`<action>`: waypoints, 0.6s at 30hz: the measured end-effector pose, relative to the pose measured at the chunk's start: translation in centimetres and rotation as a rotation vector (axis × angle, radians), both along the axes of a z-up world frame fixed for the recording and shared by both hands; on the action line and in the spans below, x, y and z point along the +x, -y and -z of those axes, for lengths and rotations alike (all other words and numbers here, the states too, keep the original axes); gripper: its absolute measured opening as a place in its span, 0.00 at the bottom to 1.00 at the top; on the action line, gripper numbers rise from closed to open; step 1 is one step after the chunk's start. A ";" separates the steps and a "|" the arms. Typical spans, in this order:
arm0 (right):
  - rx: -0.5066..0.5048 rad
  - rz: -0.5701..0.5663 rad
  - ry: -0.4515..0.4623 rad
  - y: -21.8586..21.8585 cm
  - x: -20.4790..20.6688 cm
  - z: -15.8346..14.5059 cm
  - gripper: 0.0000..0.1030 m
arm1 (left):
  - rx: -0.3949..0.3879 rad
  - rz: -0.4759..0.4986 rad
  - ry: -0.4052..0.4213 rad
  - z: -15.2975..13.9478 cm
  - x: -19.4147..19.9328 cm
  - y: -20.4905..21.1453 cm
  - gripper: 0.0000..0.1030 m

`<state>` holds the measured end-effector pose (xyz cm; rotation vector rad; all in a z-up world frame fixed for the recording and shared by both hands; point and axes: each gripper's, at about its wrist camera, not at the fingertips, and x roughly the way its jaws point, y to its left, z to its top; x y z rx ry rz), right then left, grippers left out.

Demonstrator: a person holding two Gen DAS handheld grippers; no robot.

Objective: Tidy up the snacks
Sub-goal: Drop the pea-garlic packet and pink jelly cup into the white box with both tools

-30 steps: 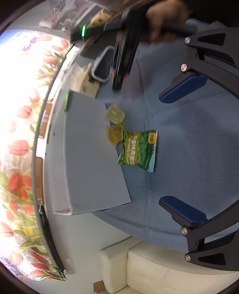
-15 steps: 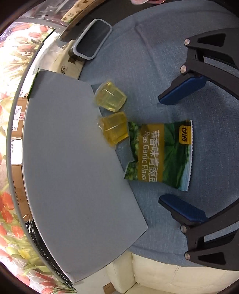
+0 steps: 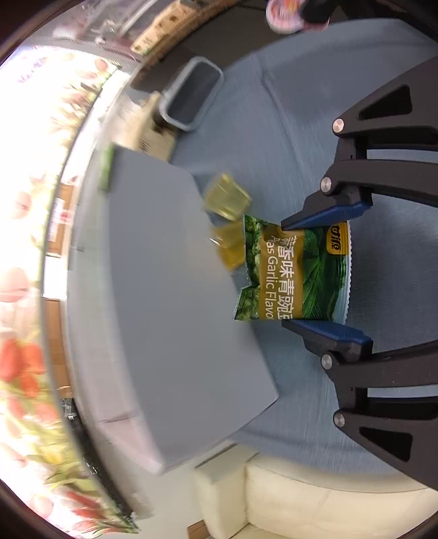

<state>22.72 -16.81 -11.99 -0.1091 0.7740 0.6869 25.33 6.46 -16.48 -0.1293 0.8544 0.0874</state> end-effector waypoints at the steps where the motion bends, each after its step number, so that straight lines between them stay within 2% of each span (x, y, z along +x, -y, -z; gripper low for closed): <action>1: 0.007 0.001 -0.002 0.0 0.1 -0.2 0.45 | 0.000 -0.001 0.017 -0.8 -0.4 0.0 0.52; 6: 0.022 -0.011 0.024 -0.9 0.8 -2.1 0.45 | -0.016 0.011 0.115 -6.2 -2.4 -0.8 0.52; 10: 0.033 -0.030 0.074 -2.8 2.3 -4.2 0.45 | 0.001 -0.013 0.167 -10.1 -2.5 -2.4 0.52; 18: 0.078 -0.094 0.119 -8.8 8.7 -8.3 0.45 | -0.007 -0.055 0.203 -14.5 1.6 -5.8 0.53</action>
